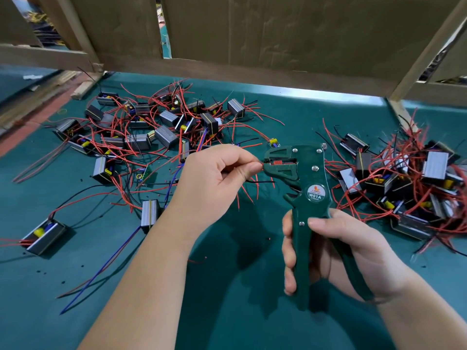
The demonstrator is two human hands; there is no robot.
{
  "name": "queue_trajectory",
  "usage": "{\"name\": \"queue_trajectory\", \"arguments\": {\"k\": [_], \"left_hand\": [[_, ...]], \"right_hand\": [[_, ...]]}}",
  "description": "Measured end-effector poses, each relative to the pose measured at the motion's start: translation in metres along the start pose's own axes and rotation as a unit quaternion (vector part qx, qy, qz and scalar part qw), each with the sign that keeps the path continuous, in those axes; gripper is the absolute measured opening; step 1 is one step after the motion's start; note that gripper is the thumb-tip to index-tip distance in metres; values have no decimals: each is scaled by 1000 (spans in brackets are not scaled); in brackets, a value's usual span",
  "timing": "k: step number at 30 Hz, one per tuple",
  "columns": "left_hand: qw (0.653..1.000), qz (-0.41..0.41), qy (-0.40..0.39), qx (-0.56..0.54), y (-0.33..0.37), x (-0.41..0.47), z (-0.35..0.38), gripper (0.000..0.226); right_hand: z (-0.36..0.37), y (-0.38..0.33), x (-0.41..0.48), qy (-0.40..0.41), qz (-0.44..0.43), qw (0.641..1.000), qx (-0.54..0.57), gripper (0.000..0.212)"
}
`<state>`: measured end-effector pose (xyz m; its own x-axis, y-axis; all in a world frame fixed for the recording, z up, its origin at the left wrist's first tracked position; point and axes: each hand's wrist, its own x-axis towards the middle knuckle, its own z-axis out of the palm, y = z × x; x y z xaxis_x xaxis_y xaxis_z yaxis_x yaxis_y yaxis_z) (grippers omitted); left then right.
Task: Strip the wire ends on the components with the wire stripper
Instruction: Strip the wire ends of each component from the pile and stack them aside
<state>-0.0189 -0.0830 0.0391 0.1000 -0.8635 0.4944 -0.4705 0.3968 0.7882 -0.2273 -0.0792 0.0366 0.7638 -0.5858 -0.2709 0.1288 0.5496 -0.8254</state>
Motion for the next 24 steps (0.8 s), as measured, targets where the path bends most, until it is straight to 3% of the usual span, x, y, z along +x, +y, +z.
{"name": "queue_trajectory", "arguments": {"k": [6,9,12,15,19,24], "left_hand": [[993,-14,-85,83,-8,1,3,21],[992,-39,-84,82,-11,0,5,19],[993,-88,-55,58,-13,2,5,20],[978,-173,8,-119,-9,4,5,32],[899,-234,25,-369,2,3,17,12],[838,-282,65,-463,14,0,36,8]], "right_hand": [[16,12,13,159,-41,986,33,24],[16,11,16,167,-61,983,52,25],[9,1,15,157,-143,971,109,23],[-1,-9,11,175,-205,952,147,32],[2,-1,9,103,-191,964,156,52],[13,5,12,-1,-135,986,93,64]]}}
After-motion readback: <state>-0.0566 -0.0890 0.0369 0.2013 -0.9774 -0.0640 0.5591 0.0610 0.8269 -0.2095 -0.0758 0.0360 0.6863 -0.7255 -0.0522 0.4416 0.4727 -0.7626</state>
